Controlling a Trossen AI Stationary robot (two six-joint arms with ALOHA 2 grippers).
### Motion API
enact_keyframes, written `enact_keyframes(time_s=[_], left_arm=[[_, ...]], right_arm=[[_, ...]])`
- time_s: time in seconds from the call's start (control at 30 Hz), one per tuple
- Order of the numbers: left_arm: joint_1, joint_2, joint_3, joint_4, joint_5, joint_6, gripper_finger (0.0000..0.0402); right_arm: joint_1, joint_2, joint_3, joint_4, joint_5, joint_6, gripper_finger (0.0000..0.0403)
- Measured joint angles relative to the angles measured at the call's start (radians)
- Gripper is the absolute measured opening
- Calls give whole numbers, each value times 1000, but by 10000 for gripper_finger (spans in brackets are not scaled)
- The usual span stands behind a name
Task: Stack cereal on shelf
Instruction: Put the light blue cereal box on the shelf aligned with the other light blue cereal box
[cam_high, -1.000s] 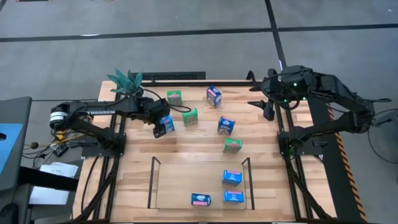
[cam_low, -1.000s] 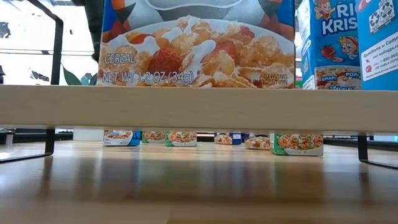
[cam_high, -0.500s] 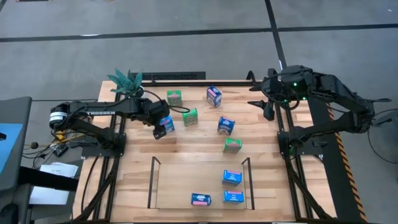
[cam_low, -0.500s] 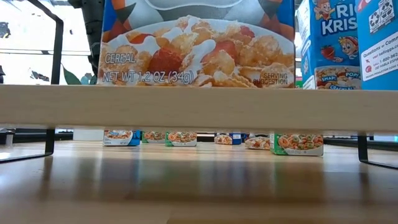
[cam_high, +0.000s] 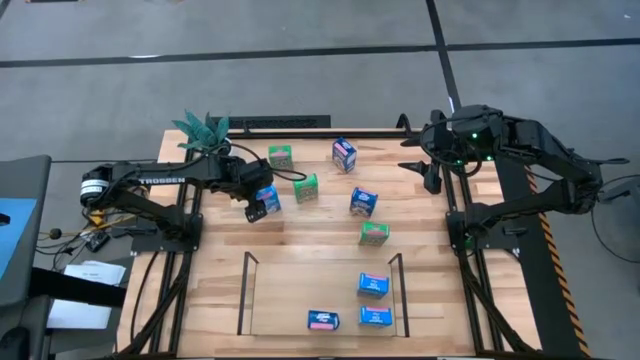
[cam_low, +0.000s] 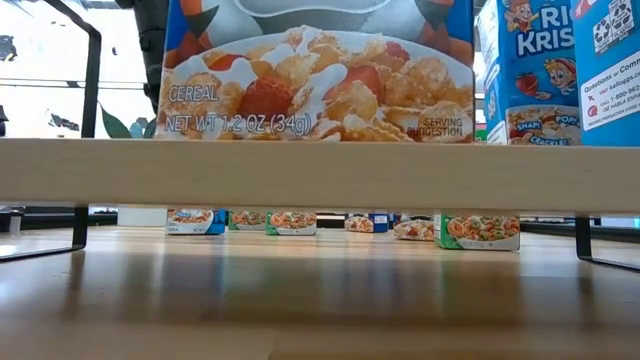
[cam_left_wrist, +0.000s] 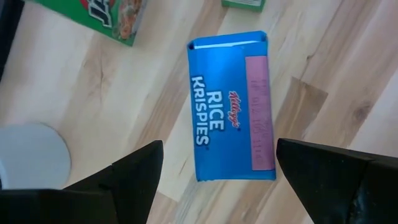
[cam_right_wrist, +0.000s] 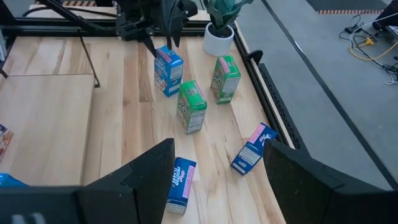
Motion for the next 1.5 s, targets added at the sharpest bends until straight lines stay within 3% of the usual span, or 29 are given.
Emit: enact_keyframes(time_s=[0.27,0.57,0.77,1.1,1.5], left_arm=[[0,0,0,0,-6,5,294],[0,0,0,1,-6,12,214],[0,0,0,3,14,-2,182],[-2,0,12,-1,48,-49,173],[-87,0,177,1,39,-130,173]], right_arm=[[0,0,0,0,0,-12,270],[0,0,0,0,0,-15,270],[0,0,0,0,0,-14,270],[0,0,0,0,0,-14,270],[0,0,0,0,0,-14,270]])
